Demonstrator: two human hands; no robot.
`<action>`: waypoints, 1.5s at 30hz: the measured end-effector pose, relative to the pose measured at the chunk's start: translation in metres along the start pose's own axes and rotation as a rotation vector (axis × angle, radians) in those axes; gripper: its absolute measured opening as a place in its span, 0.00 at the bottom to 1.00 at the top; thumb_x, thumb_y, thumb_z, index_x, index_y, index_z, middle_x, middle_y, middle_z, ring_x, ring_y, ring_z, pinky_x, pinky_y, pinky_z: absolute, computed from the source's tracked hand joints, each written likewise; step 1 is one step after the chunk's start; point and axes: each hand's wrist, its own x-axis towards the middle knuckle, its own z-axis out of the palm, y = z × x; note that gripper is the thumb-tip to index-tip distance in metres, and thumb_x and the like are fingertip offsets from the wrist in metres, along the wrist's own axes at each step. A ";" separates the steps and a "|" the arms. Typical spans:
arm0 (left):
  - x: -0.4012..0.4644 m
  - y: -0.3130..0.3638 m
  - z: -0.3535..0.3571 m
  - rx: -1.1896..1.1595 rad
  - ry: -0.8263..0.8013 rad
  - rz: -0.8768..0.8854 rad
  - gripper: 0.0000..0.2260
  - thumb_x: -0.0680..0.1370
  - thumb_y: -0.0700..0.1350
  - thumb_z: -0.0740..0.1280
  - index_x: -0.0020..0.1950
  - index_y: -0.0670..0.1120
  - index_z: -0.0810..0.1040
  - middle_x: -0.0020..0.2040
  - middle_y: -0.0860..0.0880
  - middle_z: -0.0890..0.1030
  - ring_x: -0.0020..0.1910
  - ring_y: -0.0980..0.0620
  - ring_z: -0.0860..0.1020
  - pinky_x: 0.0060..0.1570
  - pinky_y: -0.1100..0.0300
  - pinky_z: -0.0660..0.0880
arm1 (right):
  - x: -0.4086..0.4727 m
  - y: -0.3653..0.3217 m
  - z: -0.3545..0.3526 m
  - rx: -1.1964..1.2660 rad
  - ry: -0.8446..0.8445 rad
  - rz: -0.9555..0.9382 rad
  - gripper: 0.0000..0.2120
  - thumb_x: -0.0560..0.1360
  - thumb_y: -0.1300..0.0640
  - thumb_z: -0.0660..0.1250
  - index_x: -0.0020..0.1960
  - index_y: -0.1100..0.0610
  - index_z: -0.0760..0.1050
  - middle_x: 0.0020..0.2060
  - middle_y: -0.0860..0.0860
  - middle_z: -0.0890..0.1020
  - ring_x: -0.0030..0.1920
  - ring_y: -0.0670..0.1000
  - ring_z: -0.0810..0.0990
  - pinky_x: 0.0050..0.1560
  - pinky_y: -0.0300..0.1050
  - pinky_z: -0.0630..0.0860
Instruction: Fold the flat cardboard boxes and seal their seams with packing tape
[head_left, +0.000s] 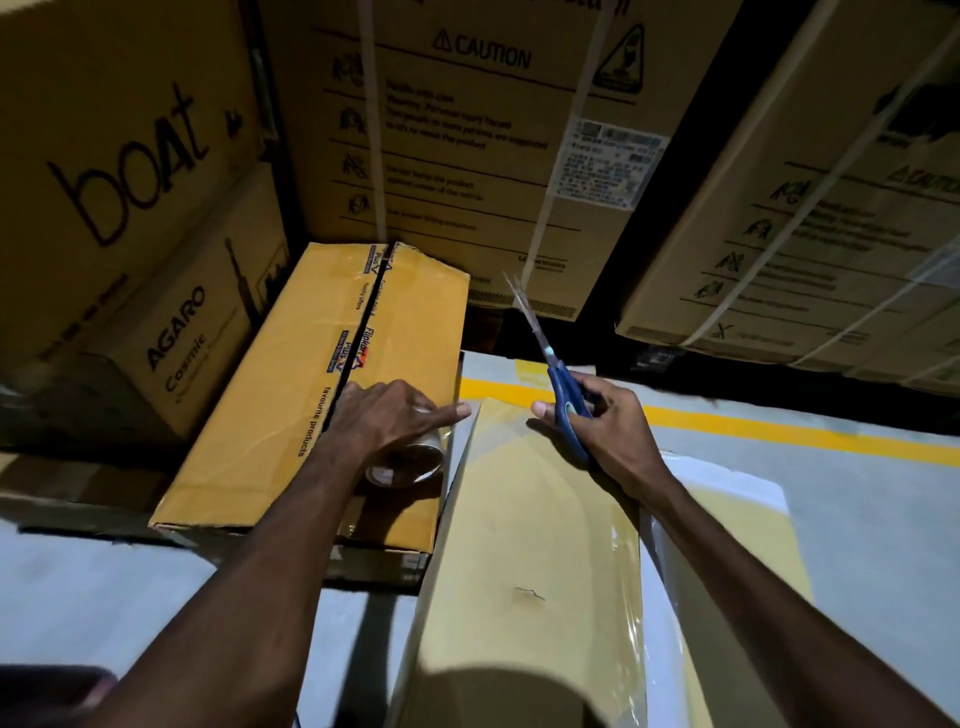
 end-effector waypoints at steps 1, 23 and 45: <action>0.000 -0.005 -0.002 -0.028 -0.016 -0.008 0.41 0.65 0.80 0.48 0.63 0.59 0.81 0.63 0.50 0.82 0.60 0.48 0.78 0.68 0.44 0.62 | -0.003 -0.002 0.002 0.120 0.020 0.028 0.27 0.65 0.51 0.81 0.61 0.59 0.81 0.46 0.51 0.85 0.47 0.56 0.85 0.54 0.59 0.82; -0.009 -0.008 -0.027 -0.199 0.124 0.002 0.13 0.78 0.59 0.67 0.58 0.55 0.84 0.64 0.51 0.81 0.64 0.45 0.76 0.72 0.42 0.56 | -0.154 -0.077 0.088 0.344 -0.302 0.746 0.40 0.67 0.25 0.62 0.53 0.63 0.79 0.34 0.61 0.82 0.32 0.56 0.80 0.44 0.55 0.83; -0.024 -0.039 -0.040 -0.188 0.187 -0.096 0.12 0.80 0.56 0.66 0.58 0.53 0.82 0.66 0.50 0.79 0.64 0.46 0.75 0.69 0.45 0.60 | -0.112 -0.080 0.114 0.303 -0.138 0.593 0.23 0.71 0.41 0.75 0.43 0.63 0.79 0.29 0.60 0.80 0.24 0.52 0.74 0.25 0.41 0.73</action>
